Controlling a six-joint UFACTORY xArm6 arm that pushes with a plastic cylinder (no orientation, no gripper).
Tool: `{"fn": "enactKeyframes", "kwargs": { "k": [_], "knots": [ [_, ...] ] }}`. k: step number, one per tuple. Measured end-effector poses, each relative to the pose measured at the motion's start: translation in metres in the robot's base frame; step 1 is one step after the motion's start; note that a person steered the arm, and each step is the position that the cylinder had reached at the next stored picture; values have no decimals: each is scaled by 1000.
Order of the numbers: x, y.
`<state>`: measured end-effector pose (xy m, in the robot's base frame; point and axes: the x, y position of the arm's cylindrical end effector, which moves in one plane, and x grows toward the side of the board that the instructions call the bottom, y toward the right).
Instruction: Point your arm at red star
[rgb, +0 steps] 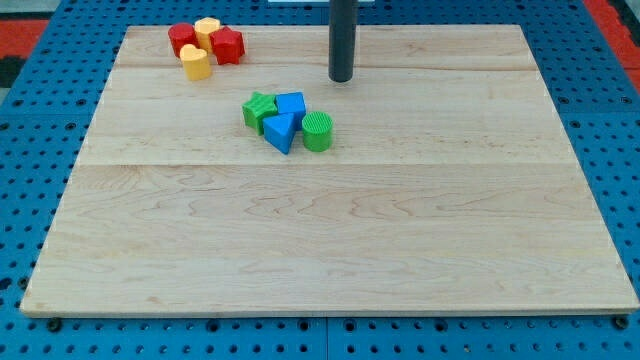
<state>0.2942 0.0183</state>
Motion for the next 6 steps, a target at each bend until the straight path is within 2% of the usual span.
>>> {"fn": "enactKeyframes", "kwargs": {
  "k": [1, 2, 3, 5, 6],
  "knots": [
    [-19, -5],
    [-77, 16],
    [-102, -20],
    [-101, -157],
    [-101, -172]
  ]
}}
